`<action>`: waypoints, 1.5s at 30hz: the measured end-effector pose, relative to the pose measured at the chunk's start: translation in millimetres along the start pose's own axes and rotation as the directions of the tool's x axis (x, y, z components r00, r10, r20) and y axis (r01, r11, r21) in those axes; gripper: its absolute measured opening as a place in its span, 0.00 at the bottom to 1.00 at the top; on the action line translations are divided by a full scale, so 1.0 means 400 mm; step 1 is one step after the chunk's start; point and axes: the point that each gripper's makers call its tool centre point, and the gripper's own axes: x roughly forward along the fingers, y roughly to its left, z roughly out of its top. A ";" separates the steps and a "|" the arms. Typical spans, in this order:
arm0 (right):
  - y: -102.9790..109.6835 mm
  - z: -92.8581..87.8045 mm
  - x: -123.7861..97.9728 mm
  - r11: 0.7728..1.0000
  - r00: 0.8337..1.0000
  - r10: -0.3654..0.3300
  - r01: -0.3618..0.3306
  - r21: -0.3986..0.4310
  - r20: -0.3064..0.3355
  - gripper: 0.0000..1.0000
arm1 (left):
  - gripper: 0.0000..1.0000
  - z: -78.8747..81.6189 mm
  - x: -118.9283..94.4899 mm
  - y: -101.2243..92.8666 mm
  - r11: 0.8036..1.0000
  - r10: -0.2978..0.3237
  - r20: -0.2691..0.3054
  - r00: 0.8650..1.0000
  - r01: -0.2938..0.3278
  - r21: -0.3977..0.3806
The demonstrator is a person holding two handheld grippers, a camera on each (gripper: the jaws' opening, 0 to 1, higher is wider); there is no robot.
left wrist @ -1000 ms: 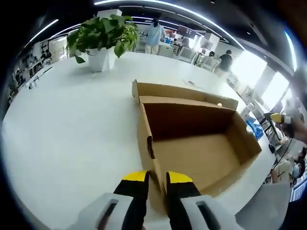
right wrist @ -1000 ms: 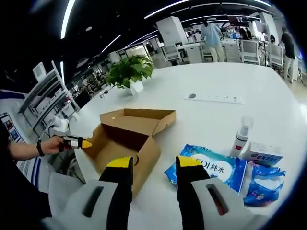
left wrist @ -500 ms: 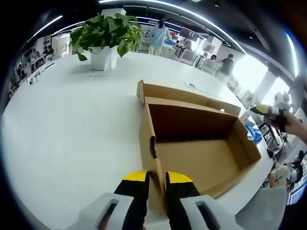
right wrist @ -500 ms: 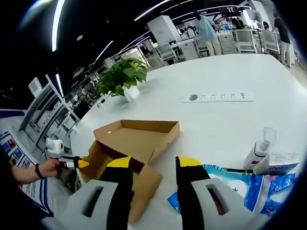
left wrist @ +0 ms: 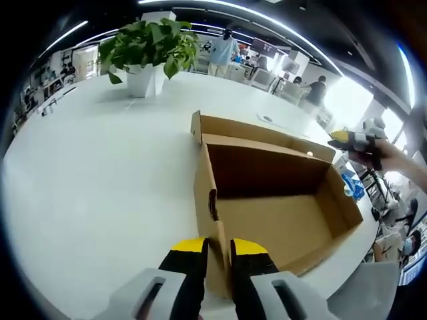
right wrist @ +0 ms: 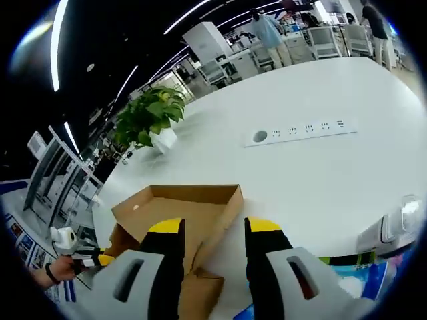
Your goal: Operate the shoe box by opening the lid, removing the specified soft item, and placing it in the target area until the item is outside and the box remains undamaged.
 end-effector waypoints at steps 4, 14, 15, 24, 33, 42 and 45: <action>0.006 -0.009 0.034 1.000 1.000 -0.016 0.017 0.021 -0.019 0.33 | 0.13 0.000 0.000 0.000 1.000 -0.002 -0.001 1.000 0.002 0.002; -0.021 -0.021 0.136 0.991 0.989 -0.112 0.118 0.059 -0.094 0.31 | 0.13 -0.004 0.001 0.000 1.000 0.001 -0.001 1.000 -0.001 0.003; -0.026 -0.021 0.144 0.990 0.988 -0.117 0.124 0.061 -0.100 0.31 | 0.13 -0.004 0.001 0.000 1.000 0.000 0.000 1.000 0.000 0.002; -0.092 -0.044 0.191 0.976 0.962 -0.210 0.217 0.018 -0.175 0.10 | 0.12 -0.007 0.000 0.000 1.000 -0.004 0.005 1.000 0.004 -0.001; -0.101 -0.038 0.185 0.967 0.956 -0.251 0.255 0.009 -0.154 0.03 | 0.12 -0.008 0.000 0.001 1.000 0.002 0.007 1.000 -0.002 -0.002; -0.089 -0.029 0.165 0.968 0.958 -0.251 0.250 -0.026 -0.136 0.02 | 0.12 -0.009 0.001 0.003 1.000 0.008 0.004 1.000 -0.008 0.005; -0.081 -0.022 0.150 0.968 0.960 -0.252 0.249 -0.039 -0.125 0.02 | 0.11 -0.008 0.002 0.003 1.000 0.009 0.002 1.000 -0.009 0.004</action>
